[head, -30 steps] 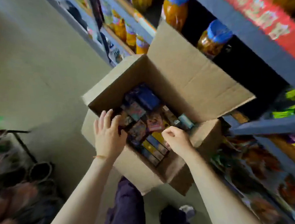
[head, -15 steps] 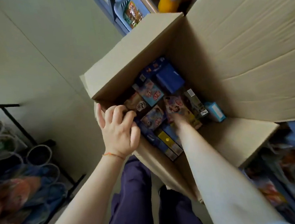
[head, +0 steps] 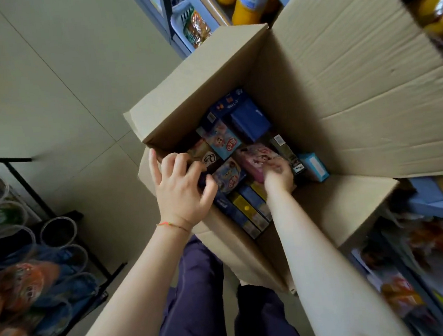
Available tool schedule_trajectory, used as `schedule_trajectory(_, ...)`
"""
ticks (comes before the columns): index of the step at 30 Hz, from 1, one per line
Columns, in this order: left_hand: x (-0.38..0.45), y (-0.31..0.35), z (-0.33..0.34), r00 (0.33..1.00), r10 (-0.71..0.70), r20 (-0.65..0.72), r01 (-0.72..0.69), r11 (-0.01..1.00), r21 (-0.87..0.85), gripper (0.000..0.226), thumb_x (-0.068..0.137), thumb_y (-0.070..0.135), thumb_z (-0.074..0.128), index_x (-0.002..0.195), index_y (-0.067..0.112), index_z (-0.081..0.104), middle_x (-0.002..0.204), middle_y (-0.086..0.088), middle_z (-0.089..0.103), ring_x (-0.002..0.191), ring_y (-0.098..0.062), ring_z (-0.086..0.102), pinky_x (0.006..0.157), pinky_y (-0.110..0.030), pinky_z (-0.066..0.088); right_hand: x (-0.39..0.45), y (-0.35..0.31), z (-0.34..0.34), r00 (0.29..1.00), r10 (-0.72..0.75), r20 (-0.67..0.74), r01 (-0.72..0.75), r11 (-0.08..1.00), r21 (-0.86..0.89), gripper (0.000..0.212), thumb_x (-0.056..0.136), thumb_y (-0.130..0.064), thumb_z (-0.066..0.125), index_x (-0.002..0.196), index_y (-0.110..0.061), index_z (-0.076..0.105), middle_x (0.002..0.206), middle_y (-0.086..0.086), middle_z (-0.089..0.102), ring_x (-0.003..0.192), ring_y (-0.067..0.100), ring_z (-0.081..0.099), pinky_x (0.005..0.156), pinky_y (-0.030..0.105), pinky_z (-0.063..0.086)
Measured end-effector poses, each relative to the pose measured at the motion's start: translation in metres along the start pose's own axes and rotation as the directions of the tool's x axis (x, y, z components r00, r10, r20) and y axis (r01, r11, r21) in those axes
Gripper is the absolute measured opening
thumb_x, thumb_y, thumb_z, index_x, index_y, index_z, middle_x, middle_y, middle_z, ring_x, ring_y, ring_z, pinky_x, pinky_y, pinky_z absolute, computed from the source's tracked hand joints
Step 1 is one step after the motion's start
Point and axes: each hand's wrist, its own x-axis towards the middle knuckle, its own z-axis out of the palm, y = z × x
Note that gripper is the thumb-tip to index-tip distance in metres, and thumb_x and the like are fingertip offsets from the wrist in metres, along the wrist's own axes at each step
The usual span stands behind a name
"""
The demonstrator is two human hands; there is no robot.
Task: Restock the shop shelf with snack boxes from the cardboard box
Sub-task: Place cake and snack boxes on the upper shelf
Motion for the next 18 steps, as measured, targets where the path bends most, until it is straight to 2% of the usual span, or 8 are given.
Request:
schedule_trajectory(3,0.000,0.021,-0.010,0.993,-0.086,0.079,0.086,0.996,-0.004,0.033,0.086,0.043,0.056,0.093,0.015,0.073,0.102,-0.006,0.063,0.113,-0.030,0.053,0.123,-0.055,0.004,-0.024,-0.013,-0.035,0.983,-0.092,0.159,0.102,0.993,-0.055,0.048,0.093,-0.004,0.061,0.121,-0.043,0.057,0.131,0.002,0.053,0.111,0.027,0.062,0.084,0.043,0.060)
schedule_trajectory(6,0.003,0.060,-0.029,0.973,-0.183,0.143,0.218,0.930,-0.295,0.044,0.088,0.040,0.060,0.122,0.012,0.064,0.124,-0.009,0.057,0.125,-0.029,0.048,0.120,-0.050,0.021,-0.054,-0.032,-0.082,0.936,-0.185,0.298,0.176,0.983,0.056,0.086,0.090,-0.001,0.067,0.149,-0.049,0.027,0.130,0.003,0.056,0.102,0.024,0.068,0.064,0.033,0.059)
schedule_trajectory(8,0.008,0.095,-0.053,0.922,-0.300,0.246,0.388,0.736,-0.555,0.064,0.089,0.039,0.070,0.143,0.015,0.046,0.141,-0.007,0.047,0.133,-0.022,0.043,0.116,-0.038,0.032,-0.076,-0.044,-0.121,0.896,-0.249,0.367,0.218,0.968,0.125,0.089,0.090,0.000,0.066,0.151,-0.046,0.021,0.128,0.006,0.060,0.097,0.022,0.069,0.061,0.030,0.056)
schedule_trajectory(10,0.011,0.135,-0.085,0.880,-0.319,0.351,0.473,0.526,-0.706,0.077,0.086,0.039,0.076,0.149,0.021,0.036,0.143,-0.005,0.046,0.127,-0.016,0.049,0.108,-0.036,0.044,-0.102,-0.059,-0.165,0.833,-0.353,0.426,0.296,0.935,0.197,0.077,0.092,-0.002,0.064,0.151,-0.035,0.028,0.131,0.005,0.061,0.095,0.018,0.068,0.062,0.028,0.055)
schedule_trajectory(12,0.007,0.180,-0.119,0.904,-0.236,0.356,0.422,0.374,-0.826,0.065,0.086,0.028,0.077,0.142,0.024,0.044,0.131,-0.008,0.058,0.113,-0.018,0.062,0.095,-0.034,0.054,-0.128,-0.072,-0.213,0.766,-0.453,0.456,0.353,0.889,0.290,0.068,0.090,-0.009,0.066,0.147,-0.029,0.036,0.136,0.000,0.061,0.098,0.013,0.067,0.068,0.028,0.053)
schedule_trajectory(14,-0.006,0.230,-0.152,0.949,-0.133,0.286,0.312,0.268,-0.911,0.045,0.086,0.018,0.076,0.125,0.026,0.056,0.117,-0.013,0.066,0.105,-0.025,0.069,0.086,-0.037,0.059,-0.158,-0.085,-0.265,0.711,-0.554,0.433,0.425,0.829,0.364,0.067,0.083,-0.019,0.072,0.141,-0.033,0.042,0.133,-0.004,0.063,0.107,0.013,0.066,0.074,0.030,0.052)
schedule_trajectory(16,-0.026,0.281,-0.184,0.976,-0.063,0.206,0.215,0.187,-0.959,0.037,0.087,0.010,0.075,0.118,0.023,0.059,0.111,-0.014,0.070,0.101,-0.028,0.071,0.087,-0.045,0.059,-0.185,-0.095,-0.321,0.664,-0.650,0.369,0.507,0.754,0.416,0.063,0.083,-0.021,0.074,0.138,-0.035,0.047,0.129,-0.008,0.065,0.116,0.015,0.063,0.074,0.026,0.053)
schedule_trajectory(18,-0.050,0.334,-0.214,0.991,-0.008,0.130,0.130,0.109,-0.986,0.038,0.086,0.007,0.075,0.118,0.021,0.060,0.112,-0.012,0.071,0.103,-0.029,0.071,0.090,-0.048,0.058,-0.213,-0.101,-0.381,0.614,-0.736,0.284,0.579,0.665,0.471,0.052,0.087,-0.014,0.067,0.132,-0.035,0.051,0.120,-0.011,0.070,0.113,0.013,0.065,0.075,0.024,0.054)
